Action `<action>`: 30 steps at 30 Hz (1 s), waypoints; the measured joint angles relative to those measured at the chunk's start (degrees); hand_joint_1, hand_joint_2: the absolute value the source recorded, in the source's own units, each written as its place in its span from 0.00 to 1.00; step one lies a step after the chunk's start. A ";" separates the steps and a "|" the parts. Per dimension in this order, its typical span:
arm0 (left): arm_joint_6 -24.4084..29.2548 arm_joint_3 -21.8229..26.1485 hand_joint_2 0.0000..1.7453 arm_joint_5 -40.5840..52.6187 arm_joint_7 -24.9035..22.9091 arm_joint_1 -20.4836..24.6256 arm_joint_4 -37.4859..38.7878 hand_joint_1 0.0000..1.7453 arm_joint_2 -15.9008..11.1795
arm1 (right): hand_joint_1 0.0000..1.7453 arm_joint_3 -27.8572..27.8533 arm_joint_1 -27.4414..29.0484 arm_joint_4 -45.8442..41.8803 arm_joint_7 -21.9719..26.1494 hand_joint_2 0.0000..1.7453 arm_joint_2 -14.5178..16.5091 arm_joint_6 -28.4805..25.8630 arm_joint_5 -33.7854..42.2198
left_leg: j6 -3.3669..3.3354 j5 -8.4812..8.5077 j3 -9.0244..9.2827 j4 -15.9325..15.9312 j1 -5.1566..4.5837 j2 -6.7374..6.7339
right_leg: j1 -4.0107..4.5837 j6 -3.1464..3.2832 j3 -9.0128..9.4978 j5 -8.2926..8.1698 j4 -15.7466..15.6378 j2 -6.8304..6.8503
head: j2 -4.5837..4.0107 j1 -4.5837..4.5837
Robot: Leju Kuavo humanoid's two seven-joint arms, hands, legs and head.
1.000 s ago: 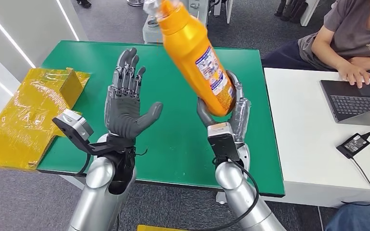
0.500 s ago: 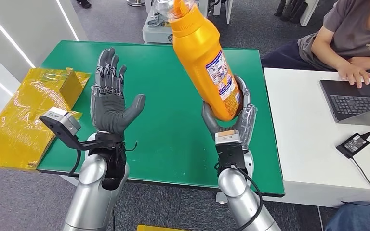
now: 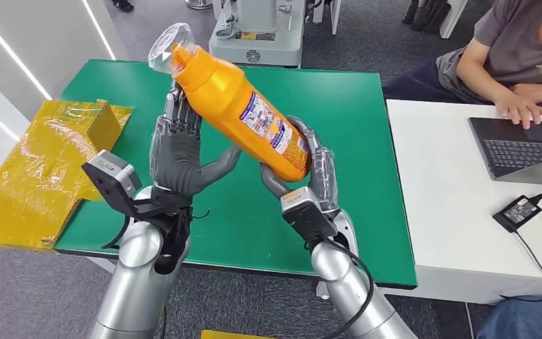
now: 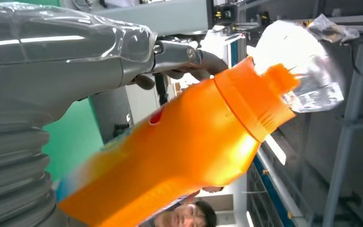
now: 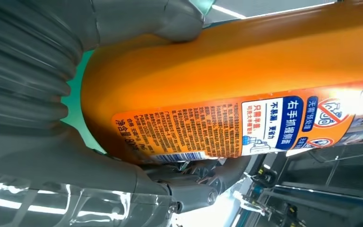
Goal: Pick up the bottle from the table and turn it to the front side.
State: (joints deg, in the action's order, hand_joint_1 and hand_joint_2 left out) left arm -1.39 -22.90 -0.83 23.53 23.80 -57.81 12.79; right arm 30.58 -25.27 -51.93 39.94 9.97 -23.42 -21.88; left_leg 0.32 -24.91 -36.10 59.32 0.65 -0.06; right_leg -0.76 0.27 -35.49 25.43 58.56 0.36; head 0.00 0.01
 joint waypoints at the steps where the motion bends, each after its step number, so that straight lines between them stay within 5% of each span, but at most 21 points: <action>1: -0.43 -0.20 1.00 0.20 -0.25 0.30 0.26 0.00 -0.01 | 1.00 0.20 -0.32 0.33 0.02 1.00 0.00 0.31 -0.32 | 0.00 0.00 0.00 0.00 0.00 0.00 | 0.00 0.00 0.00 0.00 0.00 0.00 | 0.00 0.00; 30: -2.87 -2.20 1.00 1.08 -1.48 5.38 7.98 0.00 -0.66 | 1.00 2.54 -5.95 12.87 -8.11 1.00 0.44 8.93 -10.52 | 0.00 0.00 0.00 0.01 0.00 0.00 | 0.00 0.00 -0.01 0.00 -0.01 -0.01 | 0.00 -0.01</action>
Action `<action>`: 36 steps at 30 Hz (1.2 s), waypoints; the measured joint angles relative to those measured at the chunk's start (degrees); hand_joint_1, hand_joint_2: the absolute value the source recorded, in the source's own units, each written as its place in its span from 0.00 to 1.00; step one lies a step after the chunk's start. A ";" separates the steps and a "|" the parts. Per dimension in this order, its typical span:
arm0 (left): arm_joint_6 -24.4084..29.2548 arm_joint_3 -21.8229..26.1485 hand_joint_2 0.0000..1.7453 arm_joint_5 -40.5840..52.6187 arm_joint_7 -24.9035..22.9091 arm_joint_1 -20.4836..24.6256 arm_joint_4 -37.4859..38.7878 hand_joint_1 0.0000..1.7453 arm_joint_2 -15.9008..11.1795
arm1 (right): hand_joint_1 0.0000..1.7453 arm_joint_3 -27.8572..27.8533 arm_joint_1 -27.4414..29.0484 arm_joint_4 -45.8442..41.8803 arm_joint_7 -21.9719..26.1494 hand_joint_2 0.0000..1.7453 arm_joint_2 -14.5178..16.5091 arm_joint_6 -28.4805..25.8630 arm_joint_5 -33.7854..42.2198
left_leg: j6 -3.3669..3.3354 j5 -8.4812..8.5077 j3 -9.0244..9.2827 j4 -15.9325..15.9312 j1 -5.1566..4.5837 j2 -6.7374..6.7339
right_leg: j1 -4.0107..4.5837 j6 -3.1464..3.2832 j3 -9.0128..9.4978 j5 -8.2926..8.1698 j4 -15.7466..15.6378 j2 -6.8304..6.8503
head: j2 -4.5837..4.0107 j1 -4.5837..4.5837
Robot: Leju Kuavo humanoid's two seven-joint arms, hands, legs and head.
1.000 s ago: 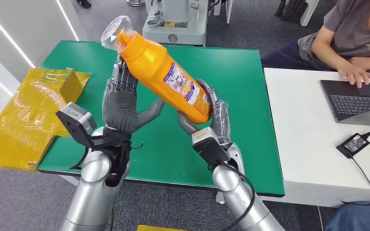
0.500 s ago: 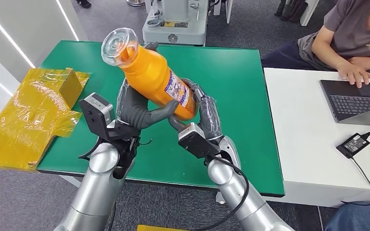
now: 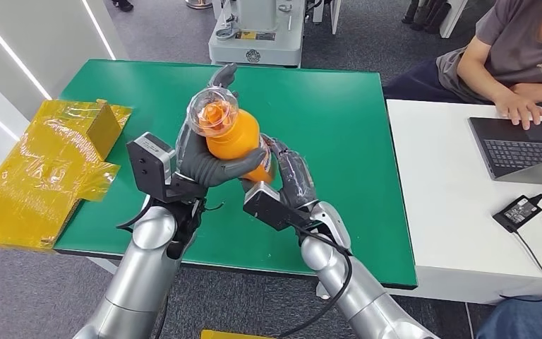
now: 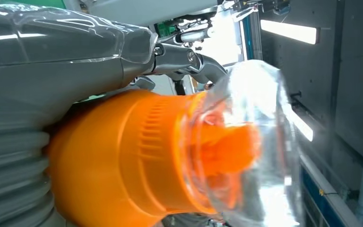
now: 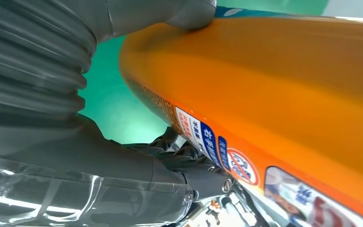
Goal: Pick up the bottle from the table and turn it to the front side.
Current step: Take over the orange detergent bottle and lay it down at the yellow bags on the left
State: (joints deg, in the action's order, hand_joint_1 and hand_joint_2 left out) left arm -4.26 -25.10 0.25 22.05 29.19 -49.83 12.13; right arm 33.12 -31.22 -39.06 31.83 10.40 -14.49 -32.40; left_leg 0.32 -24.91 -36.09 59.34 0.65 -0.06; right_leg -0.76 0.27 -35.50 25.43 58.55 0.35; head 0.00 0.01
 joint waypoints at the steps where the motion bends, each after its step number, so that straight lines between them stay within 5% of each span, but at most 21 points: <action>1: -0.06 -0.03 1.00 0.07 -0.08 0.05 0.04 0.00 0.01 | 1.00 -0.10 0.04 0.08 -0.24 1.00 -0.01 0.19 -0.31 | 0.00 0.00 0.00 0.00 0.00 0.00 | 0.00 0.00 0.00 0.00 0.00 0.00 | 0.00 0.00; 7: -0.24 -0.51 1.00 0.38 -0.26 0.29 0.53 0.00 0.03 | 1.00 -0.86 0.54 0.16 -0.78 1.00 -0.02 0.79 -1.34 | 0.00 0.00 0.00 0.00 0.00 0.00 | 0.00 0.00 0.00 0.00 0.00 -0.01 | 0.00 0.01; 11: -0.27 -0.70 1.00 0.96 -0.31 0.39 0.95 0.98 0.05 | 1.00 -1.38 0.97 0.08 -1.22 1.00 -0.03 1.02 -2.24 | 0.00 0.00 0.01 0.00 0.00 -0.01 | 0.00 0.00 0.00 0.00 0.00 -0.01 | 0.00 0.00; 32: -0.54 -1.74 1.00 2.26 -0.31 1.47 3.76 1.00 0.72 | 0.99 -5.34 3.53 -1.32 -1.03 1.00 -0.24 1.70 -3.06 | 0.00 0.00 0.00 0.00 0.00 0.00 | 0.00 0.00 0.00 0.00 0.01 0.00 | 0.00 0.01; 36: -0.44 -1.74 1.00 2.05 -0.26 1.57 4.04 1.00 0.73 | 0.04 -5.60 3.60 -1.36 -0.91 1.00 -0.27 1.33 -3.05 | 0.00 0.00 0.00 0.00 0.00 0.00 | 0.00 0.00 0.00 0.00 0.01 0.00 | 0.00 -0.01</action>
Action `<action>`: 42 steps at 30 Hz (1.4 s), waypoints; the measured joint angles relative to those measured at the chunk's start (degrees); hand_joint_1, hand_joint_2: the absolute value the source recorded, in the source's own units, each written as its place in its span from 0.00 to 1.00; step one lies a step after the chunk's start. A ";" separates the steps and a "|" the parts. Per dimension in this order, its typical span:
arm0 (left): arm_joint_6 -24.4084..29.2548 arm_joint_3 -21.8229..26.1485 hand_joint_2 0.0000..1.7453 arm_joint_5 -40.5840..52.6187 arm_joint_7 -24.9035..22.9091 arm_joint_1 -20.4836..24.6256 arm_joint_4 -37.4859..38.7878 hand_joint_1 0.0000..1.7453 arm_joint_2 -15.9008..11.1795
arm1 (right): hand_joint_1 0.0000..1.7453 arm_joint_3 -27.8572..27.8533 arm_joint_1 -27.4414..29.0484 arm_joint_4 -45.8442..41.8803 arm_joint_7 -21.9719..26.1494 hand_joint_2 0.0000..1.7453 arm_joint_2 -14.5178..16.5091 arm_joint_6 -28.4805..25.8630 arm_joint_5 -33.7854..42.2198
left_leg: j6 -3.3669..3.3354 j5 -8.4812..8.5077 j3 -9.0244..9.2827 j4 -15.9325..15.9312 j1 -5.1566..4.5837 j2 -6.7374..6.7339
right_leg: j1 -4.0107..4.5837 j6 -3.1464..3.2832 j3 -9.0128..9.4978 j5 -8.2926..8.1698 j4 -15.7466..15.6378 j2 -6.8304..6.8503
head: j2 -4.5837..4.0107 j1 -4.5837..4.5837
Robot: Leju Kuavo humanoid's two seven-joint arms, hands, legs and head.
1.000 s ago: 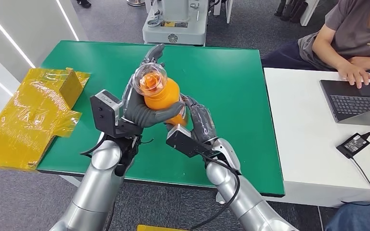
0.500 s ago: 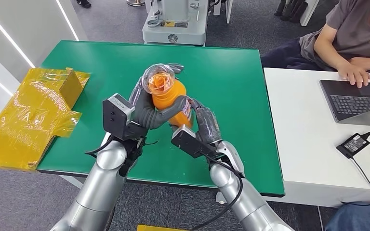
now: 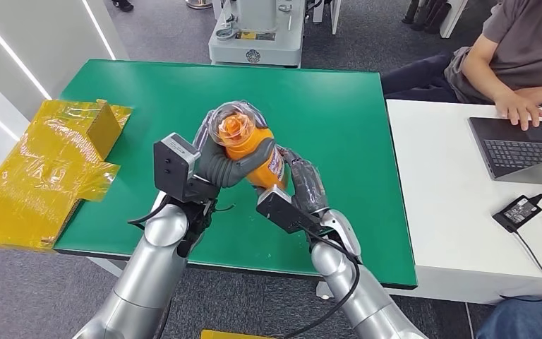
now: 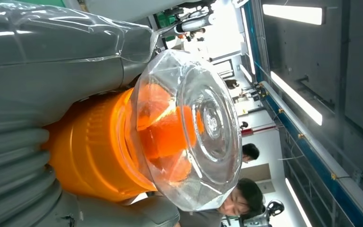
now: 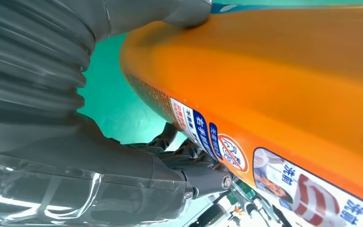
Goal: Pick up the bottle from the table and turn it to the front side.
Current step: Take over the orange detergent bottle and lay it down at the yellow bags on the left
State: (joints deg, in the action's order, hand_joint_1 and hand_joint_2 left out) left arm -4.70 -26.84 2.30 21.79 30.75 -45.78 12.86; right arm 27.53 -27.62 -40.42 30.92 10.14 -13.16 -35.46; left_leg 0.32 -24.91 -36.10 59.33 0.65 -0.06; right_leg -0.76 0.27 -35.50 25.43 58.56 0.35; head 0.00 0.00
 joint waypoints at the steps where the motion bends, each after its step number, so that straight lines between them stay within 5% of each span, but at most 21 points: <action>1: 0.02 0.00 1.00 -0.01 0.00 0.02 0.10 1.00 0.01 | 0.00 -0.01 0.01 -0.08 0.03 1.00 -0.01 -0.19 -0.06 | 0.00 0.00 0.00 0.00 0.00 0.00 | 0.00 0.00 0.00 0.00 0.00 0.00 | 0.00 0.00; 15: 1.62 0.00 1.00 -0.36 0.33 0.09 1.83 1.00 0.03 | 0.00 -0.21 2.31 -6.64 2.45 1.00 -0.02 -9.28 2.13 | 0.00 0.00 -0.01 0.00 0.00 0.01 | 0.00 -0.01 0.00 0.01 -0.01 0.02 | 0.00 0.01; 25: 4.34 0.00 1.00 -0.64 0.31 -1.91 2.01 1.00 -0.23 | 0.00 -1.85 9.54 -28.21 9.11 1.00 -0.85 -24.98 23.75 | 0.00 -0.01 -0.05 -0.01 -0.01 -0.02 | -0.01 -0.01 -0.05 0.01 -0.02 -0.01 | 0.00 0.00; 33: 5.31 0.21 1.00 -0.70 1.02 -2.83 1.83 1.00 -1.37 | 0.00 1.00 15.66 -44.52 9.32 1.00 -3.04 -25.83 27.31 | 0.02 -0.03 -0.04 -0.04 0.00 -0.01 | 0.00 0.01 -0.05 0.04 -0.01 -0.01 | 0.00 0.01; 42: 10.80 1.73 1.00 2.20 1.97 -3.91 -1.10 1.00 -3.79 | 0.00 1.73 20.62 -51.06 9.32 1.00 -4.10 -25.83 28.75 | 0.02 -0.03 -0.04 -0.04 0.00 -0.02 | 0.00 0.02 -0.05 0.04 0.01 -0.02 | 0.00 0.01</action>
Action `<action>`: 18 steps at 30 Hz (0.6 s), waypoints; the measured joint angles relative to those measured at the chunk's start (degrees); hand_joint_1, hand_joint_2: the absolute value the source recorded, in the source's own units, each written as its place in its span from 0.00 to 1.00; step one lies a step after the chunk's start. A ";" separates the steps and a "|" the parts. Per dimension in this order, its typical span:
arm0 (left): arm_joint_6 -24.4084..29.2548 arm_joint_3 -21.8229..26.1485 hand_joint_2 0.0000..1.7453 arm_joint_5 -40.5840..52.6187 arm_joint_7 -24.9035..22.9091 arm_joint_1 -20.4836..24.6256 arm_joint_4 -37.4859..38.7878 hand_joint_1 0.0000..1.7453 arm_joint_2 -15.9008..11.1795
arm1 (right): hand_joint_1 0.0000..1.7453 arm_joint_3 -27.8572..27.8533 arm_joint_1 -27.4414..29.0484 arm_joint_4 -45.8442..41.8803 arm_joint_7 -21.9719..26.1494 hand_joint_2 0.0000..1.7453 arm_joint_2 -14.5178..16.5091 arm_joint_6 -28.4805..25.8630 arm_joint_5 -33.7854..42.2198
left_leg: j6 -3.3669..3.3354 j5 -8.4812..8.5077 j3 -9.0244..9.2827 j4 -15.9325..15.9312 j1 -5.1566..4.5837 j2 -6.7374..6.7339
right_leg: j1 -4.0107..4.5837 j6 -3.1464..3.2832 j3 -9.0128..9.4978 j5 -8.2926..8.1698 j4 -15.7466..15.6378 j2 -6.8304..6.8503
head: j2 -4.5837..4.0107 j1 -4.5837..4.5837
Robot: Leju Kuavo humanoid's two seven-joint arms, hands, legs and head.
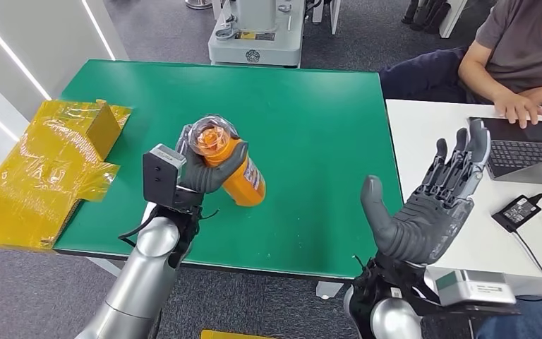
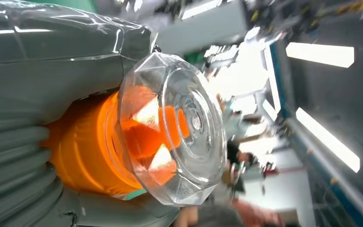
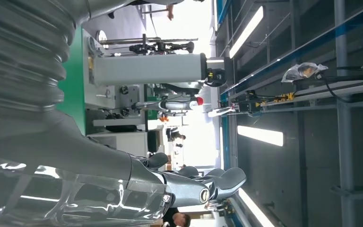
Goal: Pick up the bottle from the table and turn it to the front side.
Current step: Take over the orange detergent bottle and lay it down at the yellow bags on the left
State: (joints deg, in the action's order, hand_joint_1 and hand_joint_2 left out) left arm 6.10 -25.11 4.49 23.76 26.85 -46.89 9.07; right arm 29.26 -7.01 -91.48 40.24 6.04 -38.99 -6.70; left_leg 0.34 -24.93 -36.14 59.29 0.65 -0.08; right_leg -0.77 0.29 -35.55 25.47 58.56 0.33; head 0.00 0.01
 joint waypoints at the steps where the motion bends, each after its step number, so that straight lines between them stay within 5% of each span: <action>1: 1.24 0.22 1.00 1.05 0.46 -0.07 -0.82 1.00 -0.62 | 0.00 0.11 0.27 -0.26 0.00 1.00 -0.16 0.00 0.16 | 0.00 0.00 0.00 0.00 0.00 0.00 | 0.00 0.00 0.00 0.00 0.00 0.00 | 0.00 0.01; 10: 12.53 1.09 1.00 18.15 1.22 0.27 -8.78 1.00 -8.80 | 0.00 1.52 0.53 -0.97 -0.01 1.00 -1.56 0.11 2.25 | 0.01 0.01 0.04 -0.02 0.02 -0.05 | 0.02 0.03 0.00 0.02 0.02 -0.04 | 0.00 0.00; 18: 22.59 0.94 1.00 44.15 -6.41 4.37 -6.03 1.00 -15.72 | 0.00 1.99 0.95 -1.77 -0.02 1.00 -2.11 0.43 2.28 | 0.06 0.04 0.04 -0.02 0.02 -0.04 | 0.01 0.03 0.00 0.02 0.02 -0.03 | 0.00 0.00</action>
State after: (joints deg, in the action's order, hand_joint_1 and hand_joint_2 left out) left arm 28.69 -24.17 48.64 17.35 31.21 -52.92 -6.66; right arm 31.24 -6.06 -93.25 40.22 3.92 -38.56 -4.42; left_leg 0.40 -24.89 -36.09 59.27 0.67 -0.12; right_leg -0.75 0.32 -35.55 25.49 58.59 0.30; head 0.00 0.01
